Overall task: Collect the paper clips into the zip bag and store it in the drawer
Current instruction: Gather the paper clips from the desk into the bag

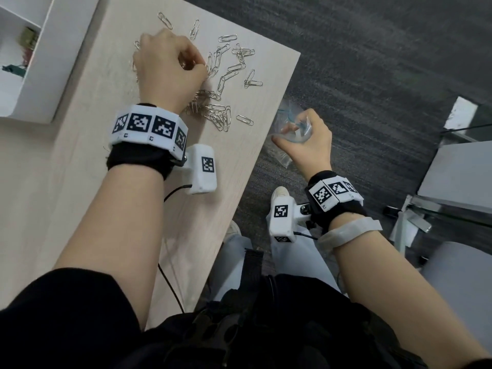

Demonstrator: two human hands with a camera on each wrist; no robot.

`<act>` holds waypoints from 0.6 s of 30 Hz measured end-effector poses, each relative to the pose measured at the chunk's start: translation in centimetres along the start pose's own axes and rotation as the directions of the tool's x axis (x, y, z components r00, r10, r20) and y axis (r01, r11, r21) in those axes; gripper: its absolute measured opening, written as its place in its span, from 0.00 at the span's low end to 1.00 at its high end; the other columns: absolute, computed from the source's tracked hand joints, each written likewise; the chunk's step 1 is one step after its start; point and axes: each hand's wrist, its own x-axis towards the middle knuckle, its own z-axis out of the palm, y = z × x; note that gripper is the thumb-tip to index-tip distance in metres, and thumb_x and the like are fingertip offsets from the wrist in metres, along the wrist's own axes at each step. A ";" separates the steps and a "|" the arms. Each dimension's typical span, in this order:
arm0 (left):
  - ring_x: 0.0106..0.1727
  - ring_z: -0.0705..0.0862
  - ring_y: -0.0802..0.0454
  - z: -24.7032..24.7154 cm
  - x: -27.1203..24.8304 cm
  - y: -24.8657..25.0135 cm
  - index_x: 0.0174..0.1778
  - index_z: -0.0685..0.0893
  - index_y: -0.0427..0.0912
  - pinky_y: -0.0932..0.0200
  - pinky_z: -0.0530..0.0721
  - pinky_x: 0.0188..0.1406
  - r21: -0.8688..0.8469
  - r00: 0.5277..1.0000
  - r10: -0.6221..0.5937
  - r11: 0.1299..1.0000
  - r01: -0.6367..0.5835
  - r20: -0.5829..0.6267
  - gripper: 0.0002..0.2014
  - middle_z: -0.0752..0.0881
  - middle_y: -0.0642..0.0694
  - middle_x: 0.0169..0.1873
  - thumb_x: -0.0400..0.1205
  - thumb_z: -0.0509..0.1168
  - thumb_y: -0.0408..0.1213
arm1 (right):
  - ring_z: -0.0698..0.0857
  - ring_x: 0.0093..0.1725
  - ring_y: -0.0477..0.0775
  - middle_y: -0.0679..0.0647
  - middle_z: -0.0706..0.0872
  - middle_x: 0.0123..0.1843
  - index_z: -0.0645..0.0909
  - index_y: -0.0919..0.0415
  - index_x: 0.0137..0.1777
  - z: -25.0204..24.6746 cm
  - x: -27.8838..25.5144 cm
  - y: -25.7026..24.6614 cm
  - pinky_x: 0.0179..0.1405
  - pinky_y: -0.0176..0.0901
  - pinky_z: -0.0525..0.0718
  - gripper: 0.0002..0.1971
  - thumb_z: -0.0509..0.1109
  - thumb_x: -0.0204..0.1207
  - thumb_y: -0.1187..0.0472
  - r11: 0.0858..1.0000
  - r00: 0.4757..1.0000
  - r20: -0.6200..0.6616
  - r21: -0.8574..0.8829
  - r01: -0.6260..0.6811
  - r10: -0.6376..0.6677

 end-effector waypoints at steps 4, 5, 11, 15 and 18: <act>0.64 0.73 0.47 0.5 -0.8 1.6 0.48 0.86 0.48 0.54 0.66 0.63 -0.020 0.997 0.048 0.999 -0.050 -0.062 0.13 0.81 0.47 0.56 0.72 0.60 0.44 | 0.85 0.51 0.63 0.62 0.85 0.44 0.67 0.40 0.34 -0.2 -0.1 0.2 0.56 0.62 0.82 0.19 0.77 0.54 0.44 1.000 1.000 0.002 -0.016 0.012 -0.012; 0.65 0.73 0.48 0.7 -0.6 2.0 0.51 0.85 0.49 0.54 0.67 0.65 -0.051 0.995 0.074 0.996 -0.078 -0.072 0.15 0.79 0.47 0.60 0.72 0.61 0.46 | 0.84 0.51 0.62 0.62 0.86 0.44 0.67 0.41 0.34 -0.3 -0.1 0.2 0.56 0.61 0.81 0.19 0.77 0.54 0.44 1.000 1.000 0.003 -0.021 0.020 -0.020; 0.73 0.66 0.46 1.8 0.7 3.0 0.60 0.79 0.48 0.50 0.64 0.75 -0.034 0.995 0.097 0.995 -0.095 0.038 0.29 0.70 0.44 0.68 0.68 0.69 0.61 | 0.83 0.50 0.62 0.62 0.86 0.45 0.66 0.42 0.35 -1.2 -0.1 0.4 0.55 0.55 0.81 0.19 0.75 0.54 0.41 0.999 0.999 0.017 -0.037 0.037 -0.036; 0.66 0.70 0.46 2.1 0.1 3.5 0.51 0.83 0.49 0.56 0.65 0.62 -0.001 0.991 0.131 0.991 -0.131 0.017 0.17 0.73 0.51 0.52 0.72 0.68 0.54 | 0.83 0.50 0.62 0.62 0.87 0.44 0.66 0.41 0.34 -1.5 -0.1 0.4 0.54 0.54 0.81 0.19 0.74 0.55 0.41 0.998 0.999 0.007 -0.041 0.046 -0.046; 0.63 0.72 0.45 1.9 -0.6 3.1 0.46 0.85 0.48 0.54 0.67 0.60 -0.017 0.989 0.134 0.991 -0.133 0.063 0.09 0.75 0.51 0.47 0.74 0.67 0.47 | 0.82 0.50 0.62 0.62 0.87 0.44 0.66 0.41 0.35 -1.6 -0.2 0.3 0.53 0.52 0.79 0.19 0.74 0.55 0.40 0.998 0.998 0.004 -0.035 0.058 -0.058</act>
